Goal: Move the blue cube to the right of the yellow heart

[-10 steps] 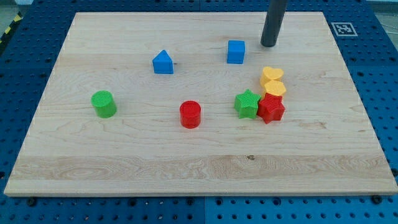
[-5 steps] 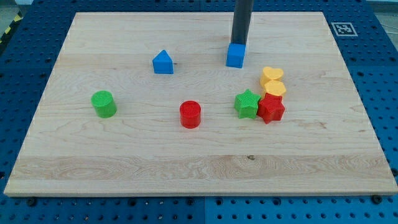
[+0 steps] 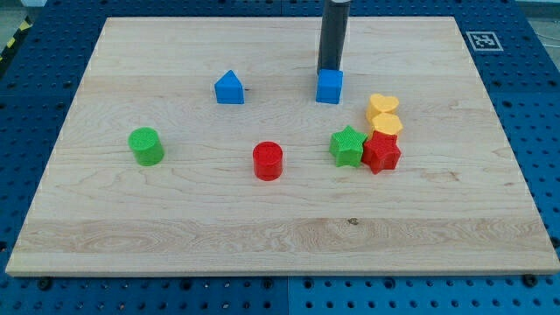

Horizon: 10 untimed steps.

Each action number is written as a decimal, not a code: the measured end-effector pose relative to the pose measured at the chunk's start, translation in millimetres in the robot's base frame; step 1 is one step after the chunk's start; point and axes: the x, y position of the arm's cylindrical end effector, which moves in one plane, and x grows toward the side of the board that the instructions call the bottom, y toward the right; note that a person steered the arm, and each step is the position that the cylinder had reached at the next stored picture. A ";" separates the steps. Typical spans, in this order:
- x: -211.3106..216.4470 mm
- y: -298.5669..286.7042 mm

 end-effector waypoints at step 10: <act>-6.0 -25.9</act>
